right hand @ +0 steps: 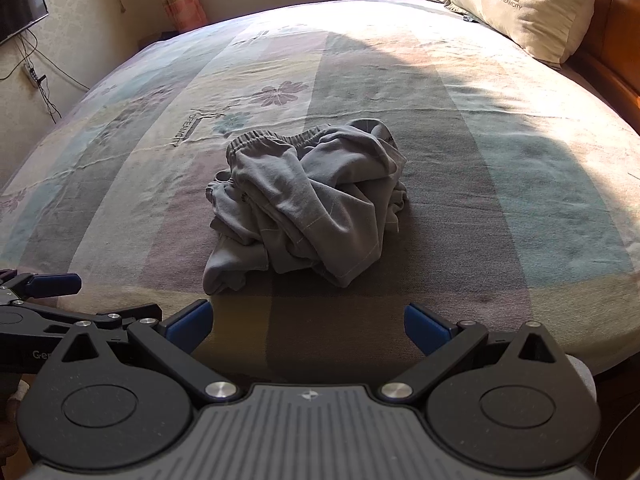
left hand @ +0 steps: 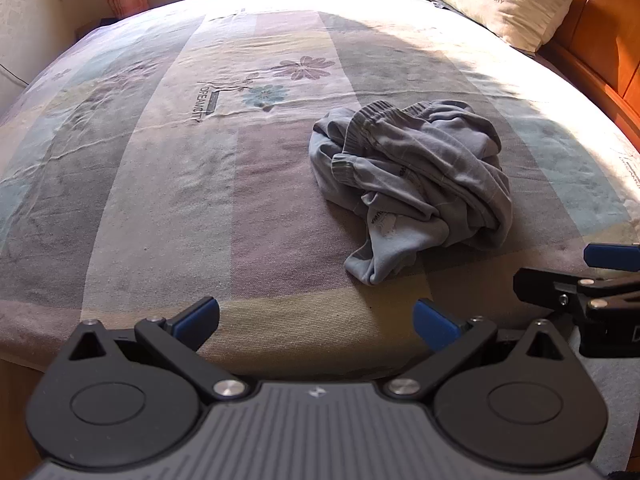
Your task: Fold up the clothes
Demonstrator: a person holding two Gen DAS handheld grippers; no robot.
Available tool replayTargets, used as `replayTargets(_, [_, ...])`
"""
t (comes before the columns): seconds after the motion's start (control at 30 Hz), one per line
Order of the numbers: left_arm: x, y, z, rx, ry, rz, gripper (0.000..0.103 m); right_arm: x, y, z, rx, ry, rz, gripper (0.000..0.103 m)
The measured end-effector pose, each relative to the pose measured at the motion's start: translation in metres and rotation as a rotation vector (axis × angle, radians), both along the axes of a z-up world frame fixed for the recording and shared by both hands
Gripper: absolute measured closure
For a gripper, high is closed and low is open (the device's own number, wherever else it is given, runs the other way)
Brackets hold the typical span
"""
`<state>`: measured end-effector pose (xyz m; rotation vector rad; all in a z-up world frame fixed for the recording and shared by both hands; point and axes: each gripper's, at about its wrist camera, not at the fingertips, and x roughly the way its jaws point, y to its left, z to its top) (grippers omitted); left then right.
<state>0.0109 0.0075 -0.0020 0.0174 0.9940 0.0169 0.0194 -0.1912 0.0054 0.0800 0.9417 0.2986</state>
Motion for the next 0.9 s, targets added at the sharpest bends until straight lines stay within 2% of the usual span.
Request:
replayTargets(0.13, [0.005, 0.0, -0.001, 0.006, -0.007, -0.004, 0.0, 0.007, -0.004, -0.001, 0.013, -0.014, 0.011, 0.0])
replayTargets(0.57, [0.027, 0.011, -0.011, -0.01, 0.021, 0.019, 0.001, 0.063, 0.005, -0.009, -0.051, -0.043, 0.034, 0.0])
replayTargets(0.9, [0.04, 0.018, -0.014, -0.014, 0.025, 0.035, 0.001, 0.099, 0.025, -0.038, -0.091, 0.008, 0.069, 0.0])
